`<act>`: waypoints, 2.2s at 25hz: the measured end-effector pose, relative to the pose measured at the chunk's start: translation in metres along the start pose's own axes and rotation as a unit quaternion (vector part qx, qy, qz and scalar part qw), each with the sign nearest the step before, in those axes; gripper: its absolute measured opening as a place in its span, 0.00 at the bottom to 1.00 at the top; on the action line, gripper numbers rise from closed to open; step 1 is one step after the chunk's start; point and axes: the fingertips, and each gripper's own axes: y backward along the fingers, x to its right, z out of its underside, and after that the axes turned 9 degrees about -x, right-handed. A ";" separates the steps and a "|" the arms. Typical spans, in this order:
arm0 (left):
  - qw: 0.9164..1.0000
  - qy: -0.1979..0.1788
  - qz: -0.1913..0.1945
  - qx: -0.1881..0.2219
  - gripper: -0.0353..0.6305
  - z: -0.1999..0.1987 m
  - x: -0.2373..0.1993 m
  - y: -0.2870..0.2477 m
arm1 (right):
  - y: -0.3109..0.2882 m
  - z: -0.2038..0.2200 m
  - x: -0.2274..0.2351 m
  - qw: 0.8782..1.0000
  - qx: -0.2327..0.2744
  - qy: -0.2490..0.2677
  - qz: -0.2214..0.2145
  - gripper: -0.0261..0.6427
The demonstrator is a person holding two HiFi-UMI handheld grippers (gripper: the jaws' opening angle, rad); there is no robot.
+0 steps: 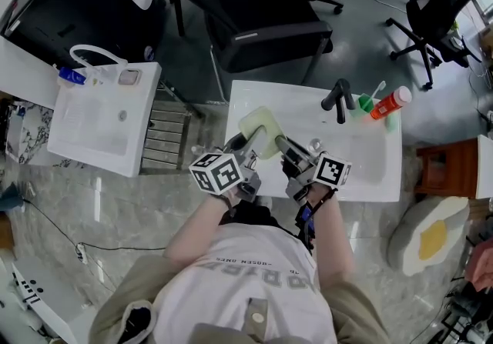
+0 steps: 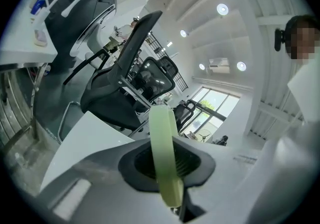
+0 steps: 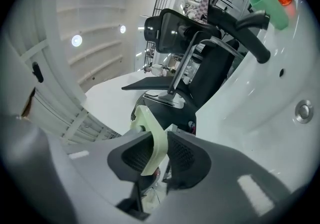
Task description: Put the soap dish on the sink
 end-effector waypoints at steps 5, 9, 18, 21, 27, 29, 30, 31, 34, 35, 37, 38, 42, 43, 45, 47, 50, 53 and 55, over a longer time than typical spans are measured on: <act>0.994 -0.103 0.004 -0.043 0.23 0.002 0.005 0.000 | 0.002 -0.005 0.001 1.000 -0.016 0.010 -0.001 0.17; 0.976 -0.199 0.019 -0.085 0.31 0.003 0.011 0.004 | 0.006 -0.009 -0.001 0.999 -0.036 0.021 -0.004 0.17; 0.870 -0.446 0.029 -0.209 0.58 0.016 0.010 0.017 | 0.010 -0.003 0.004 0.992 -0.113 0.046 0.024 0.17; 0.848 -0.480 0.030 -0.222 0.60 0.018 0.007 0.018 | 0.008 -0.002 0.006 0.991 -0.126 0.047 0.026 0.17; 0.798 -0.547 0.017 -0.253 0.60 0.031 -0.002 0.020 | 0.011 -0.002 0.004 0.986 -0.159 0.047 0.018 0.17; 0.776 -0.571 0.008 -0.268 0.60 0.038 -0.008 0.019 | 0.013 -0.001 0.007 0.982 -0.182 0.050 0.028 0.17; 0.768 -0.579 0.004 -0.272 0.60 0.041 -0.010 0.018 | 0.014 0.000 0.008 0.979 -0.192 0.053 0.033 0.17; 0.763 -0.584 0.000 -0.275 0.60 0.042 -0.011 0.016 | 0.014 0.000 0.009 0.977 -0.201 0.056 0.038 0.17; 0.758 -0.587 -0.018 -0.282 0.60 0.047 -0.017 0.012 | 0.014 -0.002 0.014 0.971 -0.221 0.067 0.060 0.17; 0.760 -0.583 -0.025 -0.286 0.60 0.049 -0.020 0.009 | 0.013 -0.003 0.017 0.969 -0.227 0.071 0.069 0.17; 0.766 -0.569 -0.035 -0.295 0.60 0.054 -0.026 0.005 | 0.014 -0.005 0.022 0.964 -0.239 0.079 0.086 0.17; 0.769 -0.564 -0.039 -0.300 0.60 0.056 -0.028 0.002 | 0.014 -0.006 0.024 0.961 -0.245 0.083 0.094 0.17; 0.772 -0.546 -0.053 -0.322 0.60 0.061 -0.035 -0.006 | 0.014 -0.011 0.032 0.950 -0.269 0.102 0.119 0.17; 0.772 -0.543 -0.056 -0.327 0.60 0.061 -0.037 -0.008 | 0.013 -0.012 0.034 0.948 -0.273 0.106 0.124 0.17; 0.771 -0.537 -0.063 -0.336 0.60 0.063 -0.040 -0.011 | 0.012 -0.015 0.037 0.943 -0.282 0.113 0.132 0.17; 0.768 -0.535 -0.069 -0.347 0.60 0.065 -0.044 -0.014 | 0.011 -0.017 0.040 0.939 -0.291 0.120 0.139 0.16; 0.763 -0.532 -0.074 -0.359 0.60 0.067 -0.050 -0.017 | 0.009 -0.021 0.044 0.932 -0.301 0.133 0.151 0.16; 0.762 -0.526 -0.077 -0.368 0.60 0.072 -0.056 -0.019 | 0.006 -0.024 0.049 0.925 -0.309 0.148 0.166 0.16; 0.762 -0.521 -0.078 -0.377 0.60 0.074 -0.060 -0.020 | 0.003 -0.028 0.052 0.921 -0.312 0.153 0.175 0.16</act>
